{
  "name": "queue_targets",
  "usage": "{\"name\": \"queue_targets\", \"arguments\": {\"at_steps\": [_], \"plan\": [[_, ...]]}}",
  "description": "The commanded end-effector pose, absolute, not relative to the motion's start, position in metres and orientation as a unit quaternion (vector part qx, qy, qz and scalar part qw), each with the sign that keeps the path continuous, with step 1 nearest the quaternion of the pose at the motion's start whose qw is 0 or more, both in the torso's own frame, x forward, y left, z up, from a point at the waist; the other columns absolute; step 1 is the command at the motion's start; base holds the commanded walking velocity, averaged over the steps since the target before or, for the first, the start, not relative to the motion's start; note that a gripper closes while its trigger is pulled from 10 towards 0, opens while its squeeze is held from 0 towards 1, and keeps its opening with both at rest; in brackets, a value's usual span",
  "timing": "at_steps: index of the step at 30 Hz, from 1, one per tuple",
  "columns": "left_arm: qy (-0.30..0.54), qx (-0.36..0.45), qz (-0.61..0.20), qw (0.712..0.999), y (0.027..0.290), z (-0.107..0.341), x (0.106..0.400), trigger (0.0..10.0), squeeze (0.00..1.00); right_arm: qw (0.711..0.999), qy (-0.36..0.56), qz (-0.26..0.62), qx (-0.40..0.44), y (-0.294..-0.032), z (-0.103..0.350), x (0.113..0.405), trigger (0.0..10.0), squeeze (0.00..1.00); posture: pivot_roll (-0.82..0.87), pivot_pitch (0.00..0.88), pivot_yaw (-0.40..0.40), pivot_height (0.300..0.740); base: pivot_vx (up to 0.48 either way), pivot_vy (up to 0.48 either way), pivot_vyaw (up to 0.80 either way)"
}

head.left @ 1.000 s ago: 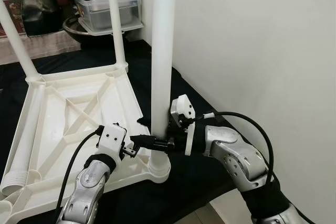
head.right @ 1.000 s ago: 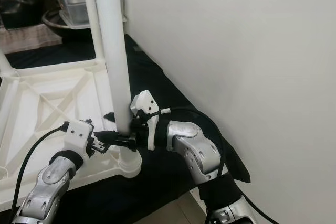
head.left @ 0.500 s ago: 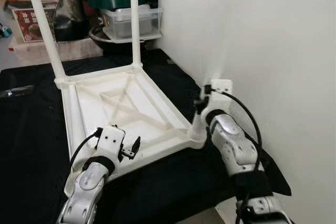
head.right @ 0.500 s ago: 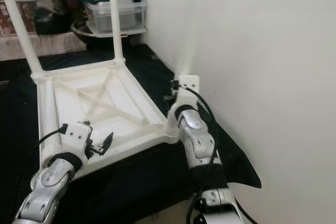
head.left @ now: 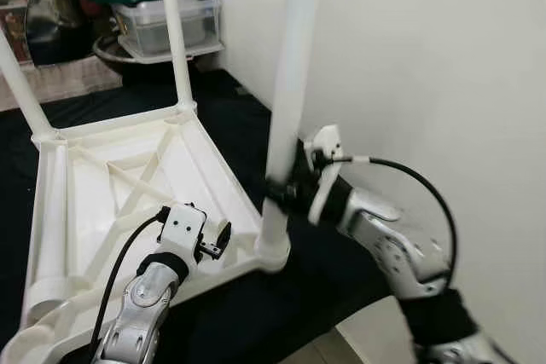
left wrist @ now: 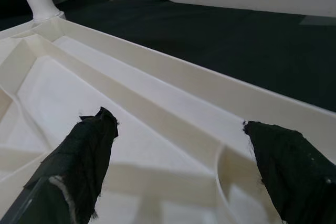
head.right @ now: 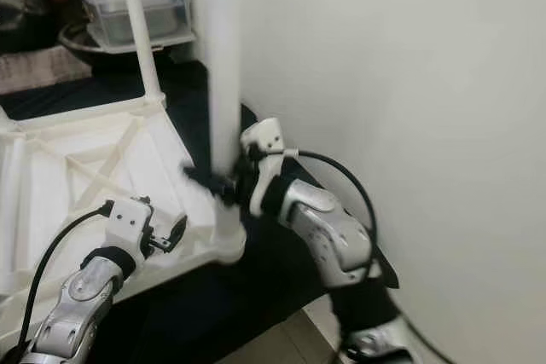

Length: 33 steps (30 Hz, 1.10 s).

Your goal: Building children table

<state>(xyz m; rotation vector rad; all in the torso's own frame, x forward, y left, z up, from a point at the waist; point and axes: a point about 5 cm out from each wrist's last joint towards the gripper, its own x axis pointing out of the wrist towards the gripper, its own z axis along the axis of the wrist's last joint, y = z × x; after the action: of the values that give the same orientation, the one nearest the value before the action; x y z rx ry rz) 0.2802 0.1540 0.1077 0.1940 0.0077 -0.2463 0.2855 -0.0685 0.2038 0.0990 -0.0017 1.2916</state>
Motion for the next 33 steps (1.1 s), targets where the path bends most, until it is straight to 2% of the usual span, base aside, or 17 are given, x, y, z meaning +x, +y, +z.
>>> {"name": "queue_targets", "arguments": {"at_steps": [1, 4, 5, 6, 7, 9, 11, 13, 15, 18, 19, 23, 24, 26, 27, 28, 33], "plan": [[0.004, 0.096, -0.123, 0.988, 0.152, 0.106, 0.278, 10.0, 0.0, 0.772, 0.017, 0.634, 0.045, -0.058, 0.194, 0.278, 10.0, 0.0, 0.1, 0.0, -0.06, 0.74, 0.0, 0.0, 0.0], [0.004, 0.096, -0.123, 0.988, 0.151, 0.106, 0.277, 10.0, 0.0, 0.775, 0.033, 0.629, 0.048, -0.055, 0.186, 0.28, 10.0, 0.0, 0.11, 0.0, -0.066, 0.74, 0.0, 0.0, 0.0], [0.005, 0.097, -0.121, 0.988, 0.152, 0.105, 0.276, 10.0, 0.0, 0.792, 0.047, 0.606, 0.046, -0.054, 0.179, 0.288, 2.5, 0.0, 0.11, 0.0, -0.066, 0.74, 0.0, 0.0, 0.0], [0.005, 0.097, -0.121, 0.988, 0.152, 0.105, 0.276, 10.0, 0.0, 0.792, 0.047, 0.606, 0.046, -0.054, 0.179, 0.288, 2.5, 0.0, 0.11, 0.0, -0.066, 0.74, 0.0, 0.0, 0.0], [0.005, 0.097, -0.119, 0.988, 0.153, 0.105, 0.276, 10.0, 0.0, 0.828, 0.072, 0.554, 0.044, -0.055, 0.171, 0.302, 0.0, 0.0, 0.11, 0.0, -0.066, 0.74, 0.0, 0.0, 0.0], [0.007, 0.098, -0.118, 0.988, 0.156, 0.105, 0.275, 10.0, 0.0, 0.91, 0.123, 0.395, 0.038, -0.066, 0.153, 0.332, 0.0, 0.0, 0.11, 0.0, -0.064, 0.74, 0.0, 0.0, 0.0], [0.007, 0.098, -0.118, 0.988, 0.156, 0.105, 0.275, 10.0, 0.0, 0.91, 0.123, 0.395, 0.038, -0.066, 0.153, 0.332, 0.0, 0.0, 0.11, 0.0, -0.064, 0.74, 0.0, 0.0, 0.0], [0.007, 0.1, -0.119, 0.988, 0.156, 0.105, 0.276, 10.0, 0.0, 0.969, 0.154, 0.188, 0.042, -0.101, 0.137, 0.351, 0.0, 0.0, 0.1, 0.0, -0.057, 0.74, 0.0, 0.0, 0.0], [0.007, 0.1, -0.121, 0.988, 0.154, 0.106, 0.276, 10.0, 0.0, 0.984, 0.156, 0.062, 0.055, -0.125, 0.132, 0.347, 0.0, 0.0, 0.1, 0.0, -0.05, 0.74, 0.0, 0.0, 0.0], [0.007, 0.1, -0.122, 0.987, 0.154, 0.106, 0.276, 10.0, 0.0, 0.986, 0.147, 0.051, 0.064, -0.125, 0.133, 0.34, 0.0, 0.0, 0.1, 0.0, -0.05, 0.74, 0.0, 0.0, 0.0], [0.008, 0.099, -0.123, 0.987, 0.154, 0.105, 0.276, 10.0, 0.0, 0.986, 0.125, 0.09, 0.06, -0.112, 0.141, 0.336, 10.0, 0.0, 0.09, 0.0, -0.043, 0.74, 0.0, 0.0, 0.0], [0.01, 0.1, -0.128, 0.987, 0.153, 0.104, 0.277, 10.0, 0.0, 0.974, 0.069, 0.194, 0.09, -0.08, 0.159, 0.324, 10.0, 0.0, 0.08, 0.0, -0.035, 0.74, 0.0, 0.0, 0.0], [0.011, 0.1, -0.129, 0.987, 0.152, 0.104, 0.278, 10.0, 0.0, 0.971, 0.057, 0.209, 0.099, -0.077, 0.162, 0.323, 10.0, 1.0, 0.08, 0.0, -0.034, 0.74, 0.0, 0.0, 0.0], [0.011, 0.1, -0.13, 0.986, 0.151, 0.103, 0.278, 10.0, 0.0, 0.97, 0.05, 0.215, 0.104, -0.075, 0.164, 0.323, 10.0, 1.0, 0.08, 0.0, -0.034, 0.74, 0.0, 0.0, 0.0], [0.01, 0.1, -0.131, 0.986, 0.15, 0.104, 0.279, 10.0, 0.0, 0.964, 0.048, 0.237, 0.107, -0.073, 0.168, 0.325, 10.0, 0.84, 0.08, 0.0, -0.036, 0.74, 0.0, 0.0, 0.0], [0.007, 0.099, -0.131, 0.986, 0.151, 0.106, 0.28, 10.0, 0.0, 0.948, 0.044, 0.294, 0.115, -0.068, 0.176, 0.324, 10.0, 0.0, 0.09, 0.0, -0.039, 0.74, 0.0, 0.0, 0.0], [0.004, 0.099, -0.127, 0.987, 0.154, 0.108, 0.282, 10.0, 0.0, 0.864, -0.005, 0.487, 0.126, -0.061, 0.205, 0.304, 10.0, 0.0, 0.09, 0.0, -0.048, 0.74, 0.0, 0.0, 0.0]]}}
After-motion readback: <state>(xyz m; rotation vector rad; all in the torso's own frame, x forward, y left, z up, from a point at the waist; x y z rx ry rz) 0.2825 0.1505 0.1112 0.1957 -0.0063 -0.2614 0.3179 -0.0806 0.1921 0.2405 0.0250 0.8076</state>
